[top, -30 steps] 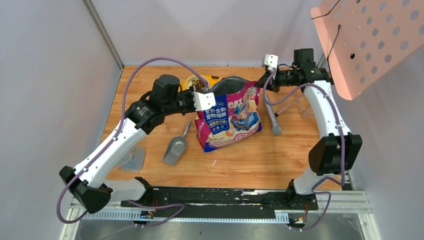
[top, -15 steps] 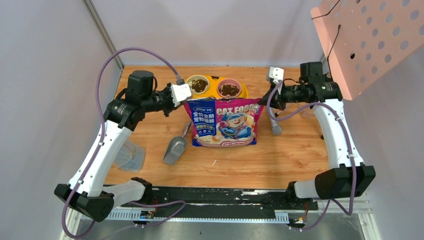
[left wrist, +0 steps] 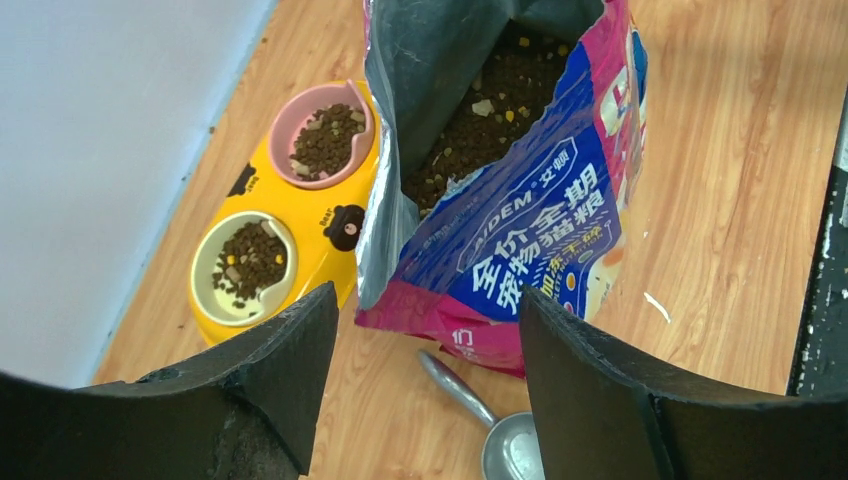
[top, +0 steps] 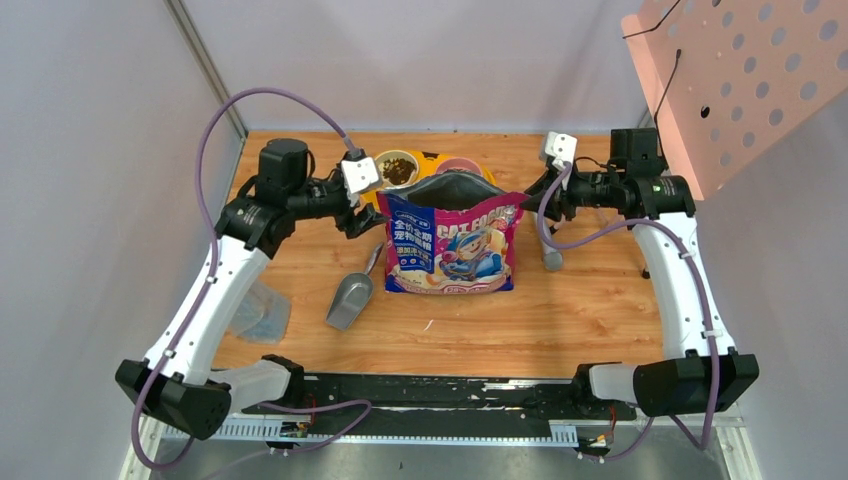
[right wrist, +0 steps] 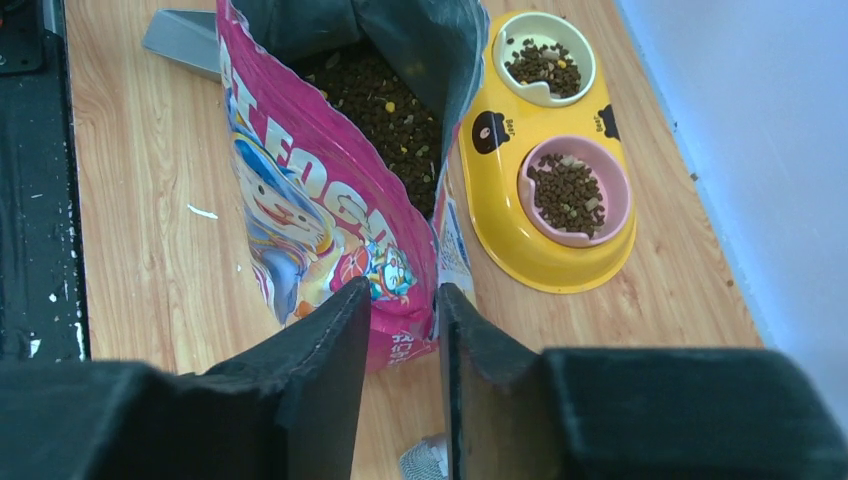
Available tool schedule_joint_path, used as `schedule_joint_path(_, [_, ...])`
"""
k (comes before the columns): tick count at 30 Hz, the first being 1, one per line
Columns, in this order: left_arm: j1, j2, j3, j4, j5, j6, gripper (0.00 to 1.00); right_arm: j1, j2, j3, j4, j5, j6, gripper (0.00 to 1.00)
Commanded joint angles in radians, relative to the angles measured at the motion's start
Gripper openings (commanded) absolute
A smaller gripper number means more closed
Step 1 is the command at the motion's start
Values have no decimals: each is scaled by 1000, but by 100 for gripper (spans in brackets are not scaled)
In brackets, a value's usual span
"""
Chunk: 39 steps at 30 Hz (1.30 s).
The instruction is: Serve the pet food
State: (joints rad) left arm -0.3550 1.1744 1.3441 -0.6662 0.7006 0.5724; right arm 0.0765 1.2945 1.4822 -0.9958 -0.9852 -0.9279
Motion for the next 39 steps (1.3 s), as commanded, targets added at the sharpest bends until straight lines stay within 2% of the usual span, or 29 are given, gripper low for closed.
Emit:
schedule_joint_path(1, [-3,53,33,40,61,27,73,25,-15,-5,54,-3,16,37])
schedule_joint_path(8, [-13,120,86,57,91,15,66,86,40,1,58,39,-23,53])
schedule_joint_path(15, [-15,158,110,60,106,-29,43,131,122,43,58,36,-30,53])
schedule_joint_path(17, [-15,154,108,53,107,-21,35,132,136,52,70,29,-11,47])
schedule_joint_path(20, [-15,151,107,14,93,15,22,134,133,58,71,31,7,27])
schedule_joint_path(22, [-15,149,111,-18,71,50,5,134,113,51,65,53,-3,10])
schedule_joint_path(23, [-13,148,113,-30,52,61,2,130,102,49,52,69,-15,2])
schedule_joint_path(24, [-9,144,125,-57,44,81,0,126,90,47,37,81,-29,0])
schedule_joint_path(26, [9,140,152,-100,28,95,0,98,67,52,-15,72,-60,0])
schedule_joint_path(28, [74,135,177,-124,27,65,0,44,49,59,-51,32,-54,0])
schedule_joint_path(32, [165,125,192,-140,100,2,0,-48,47,51,-75,-38,-45,0])
schedule_joint_path(35, [158,111,154,-144,176,-5,0,-45,55,33,-68,-76,-29,0])
schedule_joint_path(39, [73,101,118,-126,166,7,0,-6,60,26,-51,-59,-15,0])
